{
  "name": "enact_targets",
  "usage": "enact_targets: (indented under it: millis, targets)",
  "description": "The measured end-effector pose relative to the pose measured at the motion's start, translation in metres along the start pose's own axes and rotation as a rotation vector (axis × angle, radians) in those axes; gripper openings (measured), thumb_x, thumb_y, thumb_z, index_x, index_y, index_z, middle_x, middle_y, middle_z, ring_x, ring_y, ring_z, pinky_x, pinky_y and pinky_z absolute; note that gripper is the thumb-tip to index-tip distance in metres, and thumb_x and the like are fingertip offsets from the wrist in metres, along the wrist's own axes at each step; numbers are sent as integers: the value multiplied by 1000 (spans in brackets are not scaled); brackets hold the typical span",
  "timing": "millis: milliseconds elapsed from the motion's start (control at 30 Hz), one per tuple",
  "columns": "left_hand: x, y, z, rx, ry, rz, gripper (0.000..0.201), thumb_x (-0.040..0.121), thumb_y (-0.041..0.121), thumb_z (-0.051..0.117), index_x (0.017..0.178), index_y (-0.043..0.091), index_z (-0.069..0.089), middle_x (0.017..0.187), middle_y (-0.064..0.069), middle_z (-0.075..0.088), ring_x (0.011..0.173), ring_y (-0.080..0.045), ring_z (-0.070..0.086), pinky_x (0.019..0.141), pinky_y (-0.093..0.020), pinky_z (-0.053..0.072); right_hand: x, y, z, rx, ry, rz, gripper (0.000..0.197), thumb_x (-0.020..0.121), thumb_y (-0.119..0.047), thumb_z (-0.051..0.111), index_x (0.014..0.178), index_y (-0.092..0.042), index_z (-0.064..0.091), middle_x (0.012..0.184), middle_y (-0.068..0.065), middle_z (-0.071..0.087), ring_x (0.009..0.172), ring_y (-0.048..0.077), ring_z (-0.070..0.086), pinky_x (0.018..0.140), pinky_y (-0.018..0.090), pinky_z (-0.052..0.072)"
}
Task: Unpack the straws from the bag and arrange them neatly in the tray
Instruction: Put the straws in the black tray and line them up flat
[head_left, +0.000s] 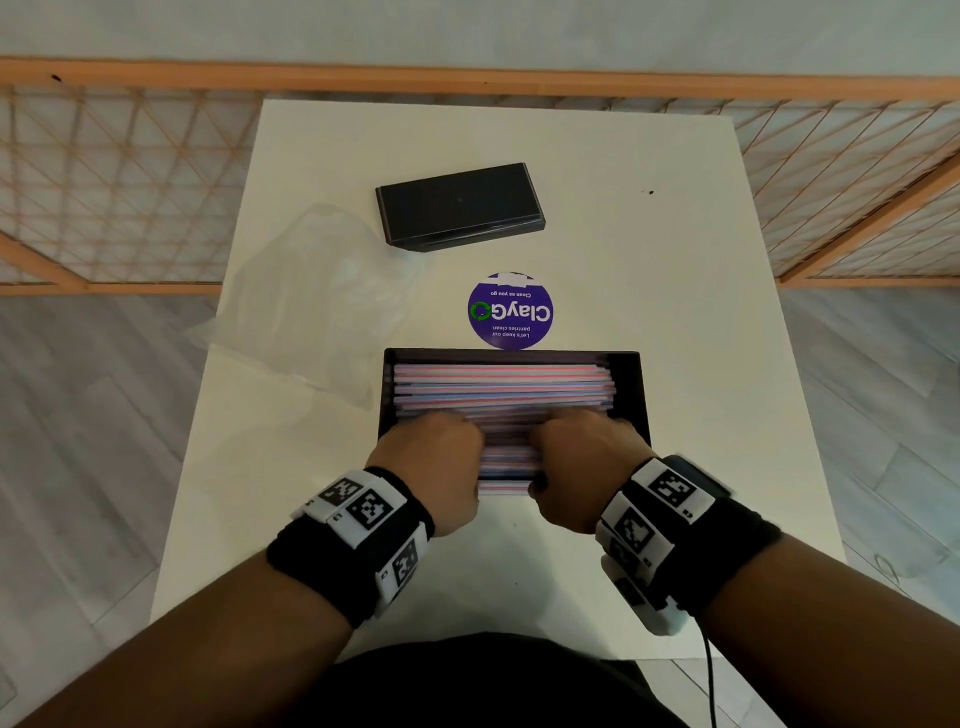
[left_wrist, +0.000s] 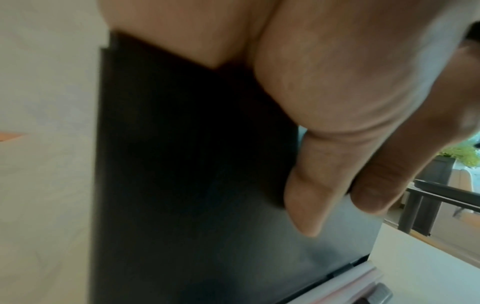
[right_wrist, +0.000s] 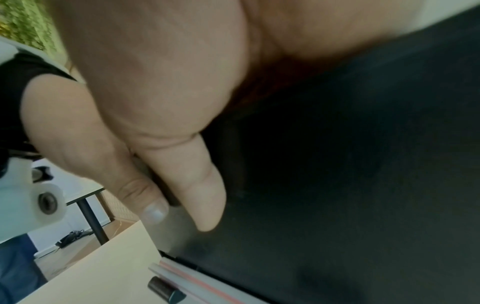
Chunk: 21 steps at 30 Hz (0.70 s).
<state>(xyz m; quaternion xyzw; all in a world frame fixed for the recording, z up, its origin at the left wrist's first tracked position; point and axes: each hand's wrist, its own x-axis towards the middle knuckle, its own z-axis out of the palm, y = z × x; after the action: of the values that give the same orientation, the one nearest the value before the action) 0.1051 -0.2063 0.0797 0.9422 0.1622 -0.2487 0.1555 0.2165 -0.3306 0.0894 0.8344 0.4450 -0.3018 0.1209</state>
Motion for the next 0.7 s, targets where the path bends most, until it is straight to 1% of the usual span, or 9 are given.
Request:
enact_targets:
  millis: [67, 133, 300, 367, 467, 500, 600, 633, 700]
  targets:
    - [-1, 2, -2, 15, -17, 0, 22, 86, 29, 62, 107, 22, 66, 106, -1, 69, 97, -26, 67, 84, -38, 58, 1, 0, 2, 23, -4, 20, 27, 78, -37, 57, 101, -25, 63, 99, -6, 65, 95, 22, 65, 83, 34, 50]
    - [-1, 2, 0, 25, -1, 4, 25, 87, 31, 62, 111, 23, 64, 109, 0, 68, 100, -26, 67, 86, -37, 56, 0, -1, 4, 32, 8, 28, 30, 77, -38, 56, 105, -27, 60, 100, -6, 66, 95, 23, 65, 85, 35, 52]
    - [-8, 5, -3, 54, 108, 27, 31, 86, 31, 65, 115, 23, 60, 116, 1, 62, 107, -25, 63, 90, -37, 53, -4, -3, 1, -7, 41, 18, 33, 77, -40, 57, 107, -27, 60, 104, -7, 65, 99, 22, 63, 90, 36, 48]
    - [-17, 7, -12, 66, 179, 62, 33, 79, 30, 71, 108, 22, 59, 108, 1, 62, 101, -25, 62, 83, -37, 51, -13, -3, -8, -9, 86, 2, 35, 77, -43, 59, 109, -27, 58, 109, -8, 63, 104, 23, 61, 91, 35, 44]
    - [-30, 8, -18, 32, 252, 100, 38, 57, 22, 86, 86, 18, 61, 83, -1, 63, 75, -27, 64, 61, -35, 50, -28, 1, -20, 38, 134, -19, 37, 76, -46, 61, 107, -26, 55, 112, -6, 59, 107, 25, 56, 89, 36, 44]
    - [-32, 8, -16, 0, 241, 109, 35, 59, 20, 85, 86, 18, 62, 84, -2, 63, 76, -28, 64, 61, -35, 51, -31, 3, -20, 57, 123, -26, 36, 77, -46, 61, 106, -26, 56, 111, -5, 58, 107, 25, 56, 88, 35, 45]
    - [-25, 7, -3, -38, 151, 72, 28, 85, 28, 67, 110, 21, 57, 113, 0, 58, 107, -23, 57, 86, -36, 50, -27, 3, -13, 101, 42, -18, 30, 78, -45, 59, 101, -26, 59, 110, -6, 60, 107, 24, 57, 86, 34, 48]
    - [-22, 5, 2, -15, 146, 55, 31, 88, 30, 63, 117, 22, 54, 120, 2, 54, 114, -22, 53, 92, -35, 48, -24, 2, -8, 95, 19, -13, 32, 78, -46, 59, 103, -26, 59, 113, -6, 59, 110, 24, 56, 88, 34, 48]
    - [-16, 2, 7, 47, 123, 41, 37, 90, 31, 60, 125, 24, 52, 126, 4, 51, 121, -20, 49, 97, -34, 43, -16, 2, 0, 67, 2, -14, 38, 77, -46, 60, 110, -27, 58, 119, -6, 56, 115, 24, 54, 93, 36, 47]
